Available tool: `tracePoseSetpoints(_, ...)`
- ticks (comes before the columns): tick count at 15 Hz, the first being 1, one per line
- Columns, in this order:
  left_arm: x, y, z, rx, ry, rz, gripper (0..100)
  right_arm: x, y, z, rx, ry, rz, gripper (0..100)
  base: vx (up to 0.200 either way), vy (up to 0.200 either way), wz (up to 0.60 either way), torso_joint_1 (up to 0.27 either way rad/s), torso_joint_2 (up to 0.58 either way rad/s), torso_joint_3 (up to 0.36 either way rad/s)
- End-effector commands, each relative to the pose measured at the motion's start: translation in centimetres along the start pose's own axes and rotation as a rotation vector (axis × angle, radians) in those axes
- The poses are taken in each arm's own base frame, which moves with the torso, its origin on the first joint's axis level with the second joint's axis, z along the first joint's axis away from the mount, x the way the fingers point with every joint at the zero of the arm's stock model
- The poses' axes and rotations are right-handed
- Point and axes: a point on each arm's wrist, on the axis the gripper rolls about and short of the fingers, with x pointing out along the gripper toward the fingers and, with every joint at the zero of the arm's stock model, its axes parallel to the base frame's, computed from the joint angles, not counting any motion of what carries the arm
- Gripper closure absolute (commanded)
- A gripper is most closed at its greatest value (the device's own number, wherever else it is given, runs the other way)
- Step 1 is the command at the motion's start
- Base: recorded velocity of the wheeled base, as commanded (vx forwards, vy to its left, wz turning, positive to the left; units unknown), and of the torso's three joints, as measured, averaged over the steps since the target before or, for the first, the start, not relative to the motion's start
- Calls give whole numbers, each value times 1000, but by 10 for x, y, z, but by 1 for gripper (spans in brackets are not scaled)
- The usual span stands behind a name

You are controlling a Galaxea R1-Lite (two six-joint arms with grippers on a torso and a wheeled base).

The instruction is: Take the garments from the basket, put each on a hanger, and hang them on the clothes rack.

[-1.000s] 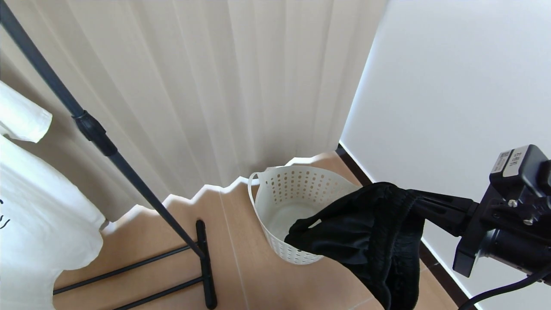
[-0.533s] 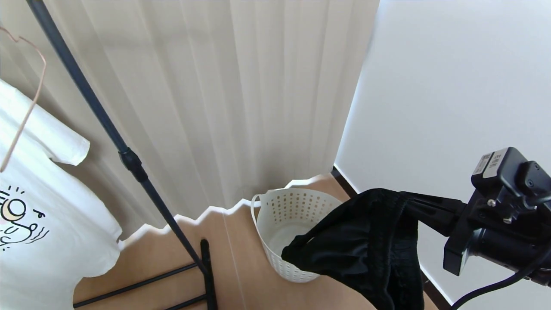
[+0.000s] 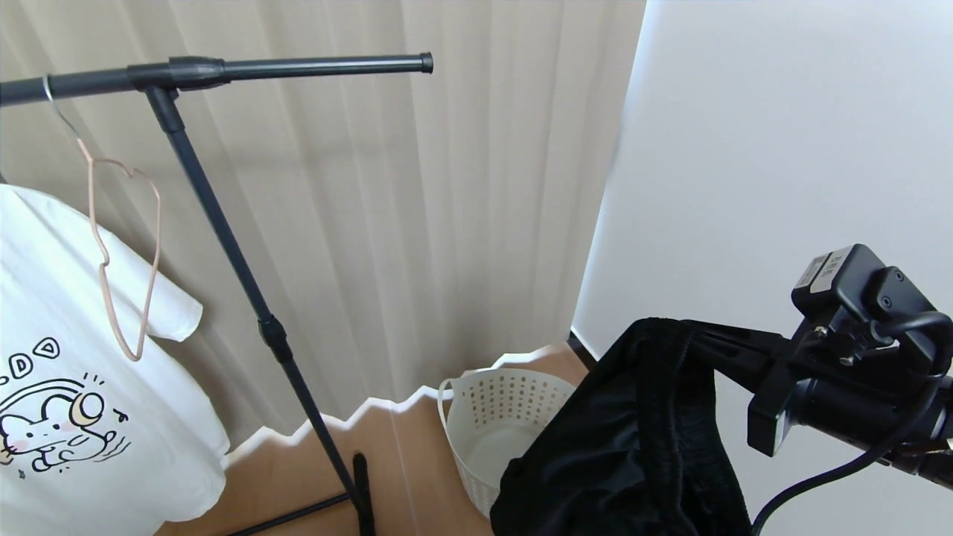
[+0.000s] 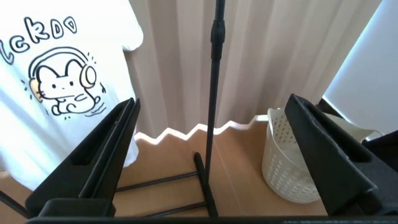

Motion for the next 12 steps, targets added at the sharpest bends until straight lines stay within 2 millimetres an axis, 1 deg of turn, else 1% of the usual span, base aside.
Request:
tracePoseSetpoints(1, 0, 0, 0, -2, 1, 3, 0, 4, -1, -4, 2, 20, -6, 100, 0, 0, 0, 207, -535, -139)
tracePoseSetpoints(3, 0, 0, 0, 0, 1, 3, 0, 4, -2, -4, 3, 22, -6, 100, 0, 0, 0, 210, -539, -237)
tracePoseSetpoints(6, 0, 0, 0, 1, 1, 0, 0, 4, -2, -4, 3, 22, -8, 100, 0, 0, 0, 233, -574, -325)
tracePoseSetpoints(10, 0, 0, 0, 1, 1, 1, 0, 4, -4, -5, 4, 26, -19, 100, 0, 0, 0, 249, -590, -442)
tracePoseSetpoints(12, 0, 0, 0, 0, 1, 1, 0, 4, -4, -5, 4, 25, -20, 100, 0, 0, 0, 200, -434, -320)
